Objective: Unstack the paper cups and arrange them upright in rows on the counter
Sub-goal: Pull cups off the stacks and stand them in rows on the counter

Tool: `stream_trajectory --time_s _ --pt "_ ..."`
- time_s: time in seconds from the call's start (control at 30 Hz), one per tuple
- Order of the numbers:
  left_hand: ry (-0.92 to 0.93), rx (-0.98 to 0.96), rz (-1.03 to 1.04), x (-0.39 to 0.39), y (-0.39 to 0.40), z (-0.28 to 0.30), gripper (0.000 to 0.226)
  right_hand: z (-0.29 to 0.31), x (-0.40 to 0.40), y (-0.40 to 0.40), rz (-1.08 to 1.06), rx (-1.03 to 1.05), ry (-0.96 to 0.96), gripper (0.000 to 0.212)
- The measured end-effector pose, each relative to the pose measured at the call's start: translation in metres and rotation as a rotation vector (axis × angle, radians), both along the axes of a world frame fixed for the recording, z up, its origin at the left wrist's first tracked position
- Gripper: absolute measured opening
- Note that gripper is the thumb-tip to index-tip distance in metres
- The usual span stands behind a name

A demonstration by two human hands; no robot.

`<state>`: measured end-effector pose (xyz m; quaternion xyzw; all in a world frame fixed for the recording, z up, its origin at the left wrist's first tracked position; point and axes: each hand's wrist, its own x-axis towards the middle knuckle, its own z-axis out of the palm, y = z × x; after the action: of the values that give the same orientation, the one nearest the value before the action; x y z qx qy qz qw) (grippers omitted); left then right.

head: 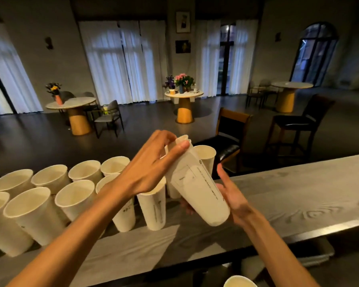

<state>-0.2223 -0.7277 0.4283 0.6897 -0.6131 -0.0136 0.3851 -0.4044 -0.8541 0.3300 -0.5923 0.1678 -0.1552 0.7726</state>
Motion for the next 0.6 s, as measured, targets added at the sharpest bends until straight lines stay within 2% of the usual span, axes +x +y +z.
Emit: stream_trajectory --time_s 0.1,0.23,0.33,0.43,0.53,0.6 --pt "-0.09 0.032 0.001 -0.006 -0.017 -0.002 0.063 -0.007 -0.01 -0.011 0.022 -0.036 -0.047 0.095" --pt "-0.204 0.089 0.095 -0.009 -0.03 0.001 0.068 -0.018 -0.022 -0.027 -0.119 -0.311 0.045 0.1" --pt "-0.156 0.048 0.22 0.003 -0.036 0.018 0.087 -0.038 -0.032 -0.042 -0.31 -0.557 0.129 0.083" --pt "-0.117 0.045 0.27 0.02 -0.036 0.036 0.097 -0.07 -0.041 -0.056 -0.466 -0.493 0.177 0.082" --pt "-0.195 0.212 0.232 0.019 -0.038 0.036 0.102 -0.083 -0.039 -0.058 -0.625 -0.37 0.215 0.08" --pt "-0.27 0.316 0.209 0.011 -0.042 0.024 0.103 -0.084 -0.035 -0.059 -0.652 -0.364 0.21 0.075"
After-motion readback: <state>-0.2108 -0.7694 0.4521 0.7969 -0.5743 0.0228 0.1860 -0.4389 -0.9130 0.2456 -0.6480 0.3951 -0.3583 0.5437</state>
